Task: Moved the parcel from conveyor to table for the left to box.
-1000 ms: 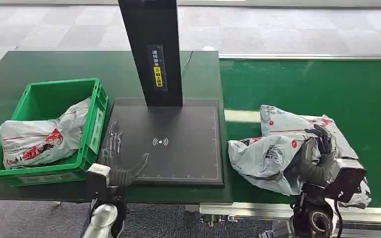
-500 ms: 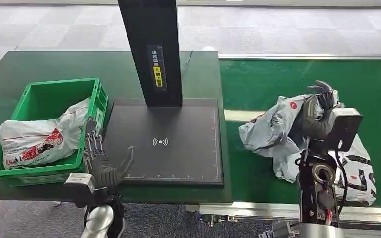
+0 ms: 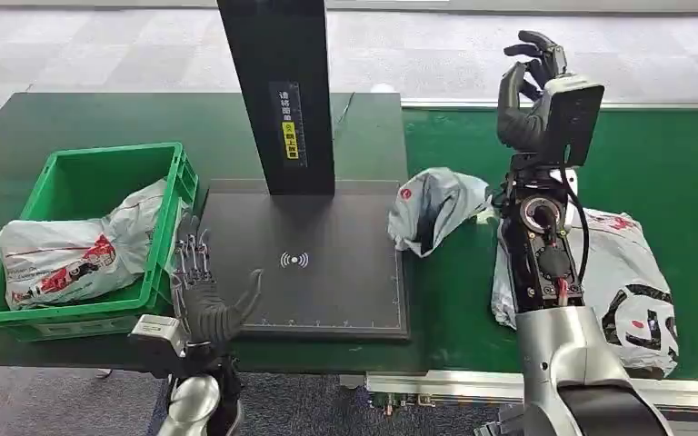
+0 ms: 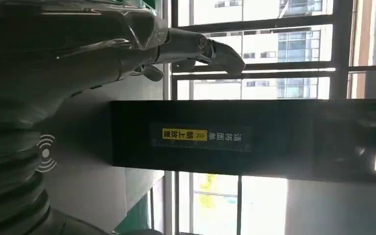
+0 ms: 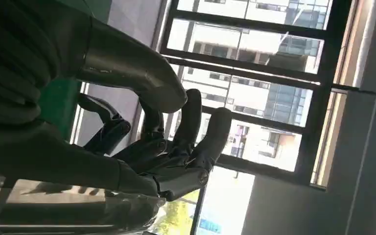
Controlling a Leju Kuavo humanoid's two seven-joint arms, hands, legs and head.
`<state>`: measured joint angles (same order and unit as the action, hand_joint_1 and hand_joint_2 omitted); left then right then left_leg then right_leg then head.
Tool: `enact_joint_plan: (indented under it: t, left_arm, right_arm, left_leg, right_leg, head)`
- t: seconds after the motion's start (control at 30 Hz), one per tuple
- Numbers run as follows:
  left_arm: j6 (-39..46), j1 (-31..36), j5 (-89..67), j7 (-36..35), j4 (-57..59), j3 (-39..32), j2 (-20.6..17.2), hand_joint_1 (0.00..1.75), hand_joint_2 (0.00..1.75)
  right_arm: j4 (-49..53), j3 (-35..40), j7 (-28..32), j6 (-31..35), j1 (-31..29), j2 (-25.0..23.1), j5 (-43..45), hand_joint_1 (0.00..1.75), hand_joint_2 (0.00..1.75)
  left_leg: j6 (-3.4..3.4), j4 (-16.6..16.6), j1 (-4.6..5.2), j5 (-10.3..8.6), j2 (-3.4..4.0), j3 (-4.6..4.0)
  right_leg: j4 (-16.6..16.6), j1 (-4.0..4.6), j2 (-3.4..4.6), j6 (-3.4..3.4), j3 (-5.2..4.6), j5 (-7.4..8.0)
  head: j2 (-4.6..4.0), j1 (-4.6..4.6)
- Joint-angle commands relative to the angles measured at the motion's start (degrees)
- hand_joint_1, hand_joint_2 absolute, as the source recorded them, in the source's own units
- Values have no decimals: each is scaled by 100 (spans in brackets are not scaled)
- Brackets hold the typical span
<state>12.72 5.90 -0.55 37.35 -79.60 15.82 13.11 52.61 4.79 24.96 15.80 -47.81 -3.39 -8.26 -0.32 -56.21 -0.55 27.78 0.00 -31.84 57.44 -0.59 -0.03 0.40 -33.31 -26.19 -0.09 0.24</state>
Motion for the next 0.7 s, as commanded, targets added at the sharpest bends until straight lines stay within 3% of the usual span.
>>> enact_joint_plan:
  t: [0.03, 0.7]
  left_arm:
    - [12, 122, 17, -37, 258, 119, -174, 0, 175]
    - [12, 122, 17, -37, 258, 119, -174, 0, 175]
  right_arm:
    - [-647, 238, 8, 11, -425, -41, 29, 175, 175]
    - [-647, 238, 8, 11, -425, -41, 29, 175, 175]
  left_leg:
    - [0, 3, 1, -3, 6, 4]
    - [0, 2, 1, -1, 4, 7]
  right_leg:
    - [-1, -1, 6, -4, 1, 4]
    - [-1, -1, 4, -2, 3, 2]
  head:
    - [0, 0]
    - [0, 0]
